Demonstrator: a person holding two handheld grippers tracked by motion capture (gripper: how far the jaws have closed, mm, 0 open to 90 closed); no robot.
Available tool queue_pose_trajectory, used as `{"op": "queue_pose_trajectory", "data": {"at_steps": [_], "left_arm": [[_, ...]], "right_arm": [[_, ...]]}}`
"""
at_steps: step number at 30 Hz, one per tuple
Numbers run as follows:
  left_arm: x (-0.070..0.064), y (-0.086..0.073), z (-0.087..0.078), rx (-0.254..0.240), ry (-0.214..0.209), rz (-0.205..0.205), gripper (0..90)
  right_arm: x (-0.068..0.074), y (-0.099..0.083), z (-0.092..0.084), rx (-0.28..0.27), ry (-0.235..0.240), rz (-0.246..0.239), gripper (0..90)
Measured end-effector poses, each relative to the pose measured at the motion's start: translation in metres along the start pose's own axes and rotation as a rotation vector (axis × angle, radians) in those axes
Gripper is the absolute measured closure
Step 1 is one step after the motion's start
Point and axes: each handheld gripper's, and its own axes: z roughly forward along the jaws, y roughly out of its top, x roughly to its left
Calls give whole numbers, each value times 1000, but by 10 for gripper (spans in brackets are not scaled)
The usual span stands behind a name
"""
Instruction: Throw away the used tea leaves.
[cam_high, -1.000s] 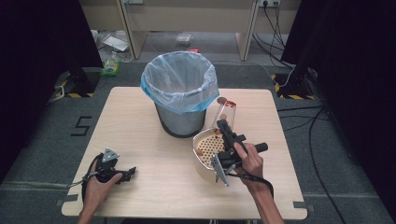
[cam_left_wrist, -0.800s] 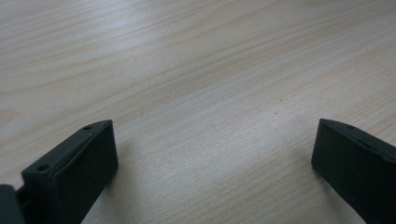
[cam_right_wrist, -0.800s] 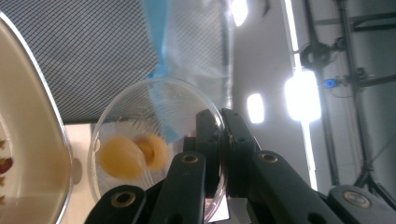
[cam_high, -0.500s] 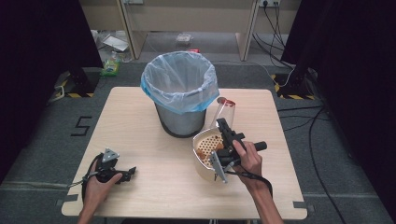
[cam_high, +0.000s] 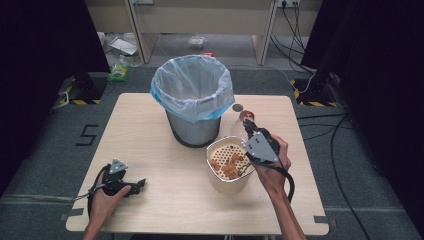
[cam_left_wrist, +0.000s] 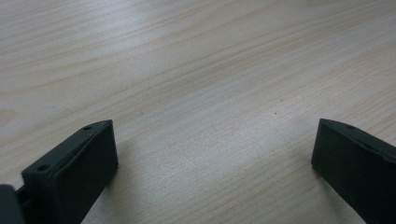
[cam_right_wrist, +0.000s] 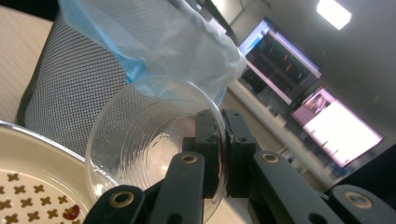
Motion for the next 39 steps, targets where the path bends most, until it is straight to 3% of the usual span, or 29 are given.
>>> {"op": "queue_pose_trajectory", "data": {"at_steps": [7,12,16,22,30,39], "left_arm": [[0,0,0,1,0,0,0],[0,0,0,1,0,0,0],[0,0,0,0,0,0,0],[0,0,0,1,0,0,0],[0,0,0,1,0,0,0],[0,0,0,2,1,2,0]], "right_arm": [[-22,-9,10,47,40,195,865],[-35,-12,17,66,65,269,864],[-46,-8,19,54,68,299,864],[-64,5,21,51,63,287,863],[-89,23,25,42,57,324,862],[-105,46,28,35,60,324,860]]}}
